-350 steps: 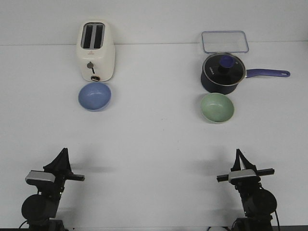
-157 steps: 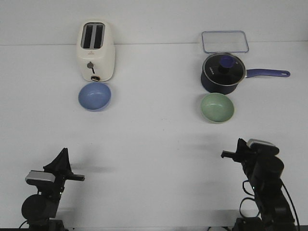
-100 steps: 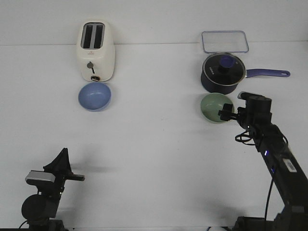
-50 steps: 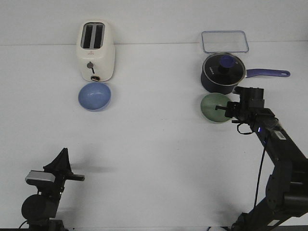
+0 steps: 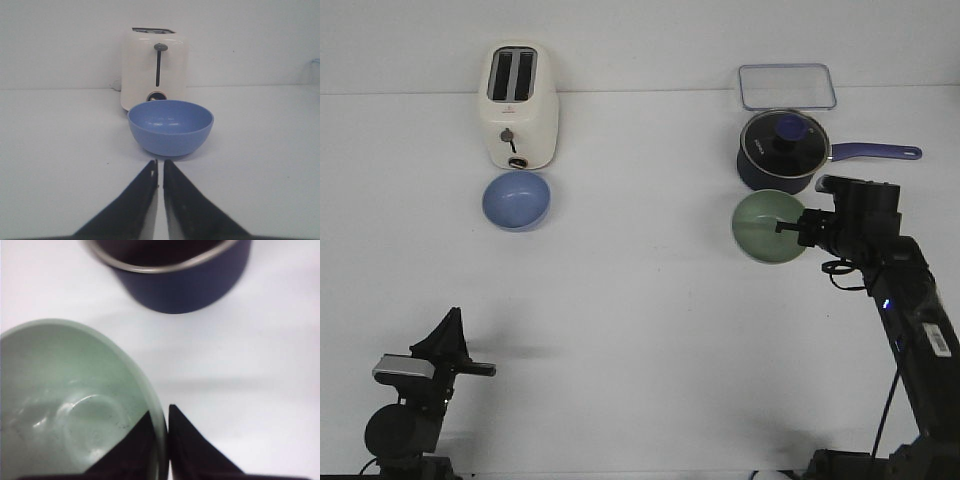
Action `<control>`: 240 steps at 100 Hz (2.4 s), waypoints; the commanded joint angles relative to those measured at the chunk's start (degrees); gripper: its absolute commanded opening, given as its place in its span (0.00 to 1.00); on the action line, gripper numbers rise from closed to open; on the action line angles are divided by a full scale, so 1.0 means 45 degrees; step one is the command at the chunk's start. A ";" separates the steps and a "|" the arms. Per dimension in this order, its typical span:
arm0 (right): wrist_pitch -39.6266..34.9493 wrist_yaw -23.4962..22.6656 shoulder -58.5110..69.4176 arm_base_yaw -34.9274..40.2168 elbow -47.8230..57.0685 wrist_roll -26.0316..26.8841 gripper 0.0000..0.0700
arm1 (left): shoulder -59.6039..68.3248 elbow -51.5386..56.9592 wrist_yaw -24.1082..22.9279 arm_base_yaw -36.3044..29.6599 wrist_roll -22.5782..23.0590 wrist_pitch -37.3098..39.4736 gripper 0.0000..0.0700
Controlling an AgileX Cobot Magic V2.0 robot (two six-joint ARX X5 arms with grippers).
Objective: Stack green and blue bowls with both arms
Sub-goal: 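Close the right gripper on the green bowl rim and lift it, then carry the green bowl toward the robot and lower it onto the table, then open the right gripper and withdraw it from the green bowl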
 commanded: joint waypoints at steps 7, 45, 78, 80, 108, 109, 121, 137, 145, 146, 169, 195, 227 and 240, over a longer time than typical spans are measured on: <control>-0.0316 -0.0534 -0.1059 0.0675 -0.0437 -0.0194 0.00 | -0.0024 -0.0257 -0.0019 0.0000 0.0146 0.0165 0.02; 0.0865 -0.0559 -0.3891 0.5586 -0.4653 0.1894 0.00 | -0.0024 -0.0257 -0.0019 0.0000 0.0146 0.0165 0.02; 0.2565 0.1409 -0.3060 0.9321 -0.6188 0.3444 0.00 | -0.0024 -0.0257 -0.0019 0.0000 0.0146 0.0165 0.02; 0.2599 0.1472 -0.2919 0.9408 -0.6188 0.3439 0.00 | -0.0024 -0.0257 -0.0019 0.0000 0.0146 0.0165 0.02; 0.2924 0.1642 -0.1457 0.9661 -0.6188 0.3317 0.07 | -0.0024 -0.0257 -0.0019 0.0000 0.0146 0.0165 0.02; 0.2919 0.1632 -0.1457 0.9661 -0.6188 0.3303 0.10 | -0.0024 -0.0257 -0.0019 0.0000 0.0146 0.0165 0.02; 0.2924 0.1564 -0.1734 0.9641 -0.6169 0.3147 0.38 | -0.0024 -0.0257 -0.0019 0.0000 0.0146 0.0165 0.02; 0.3254 0.1559 -0.2900 0.9554 -0.6154 0.2939 0.41 | -0.0024 -0.0257 -0.0019 0.0000 0.0146 0.0165 0.02; 0.3249 0.1559 -0.3696 0.9345 -0.6115 0.2788 0.42 | -0.0024 -0.0257 -0.0019 0.0000 0.0146 0.0165 0.02; 0.3249 0.1559 -0.3793 0.9306 -0.6115 0.2759 0.42 | -0.0024 -0.0257 -0.0019 0.0000 0.0146 0.0165 0.02; 0.3104 0.1647 -0.6096 0.7883 -0.6110 0.2356 0.53 | -0.0024 -0.0257 -0.0019 0.0000 0.0136 0.0170 0.02; 0.2681 0.3055 -0.8179 0.6387 -0.6246 0.1258 0.53 | -0.0024 -0.0257 -0.0019 0.0000 -0.0918 0.0170 0.02; 0.3002 0.3492 -0.9568 0.6047 -0.7694 0.0860 0.53 | -0.0024 -0.0185 -0.0131 0.0005 -0.5775 0.0209 0.02; 0.2875 0.3332 -0.9627 0.6047 -0.7854 0.0855 0.53 | 0.0015 0.0053 -0.0126 0.0005 -0.7053 0.0204 0.02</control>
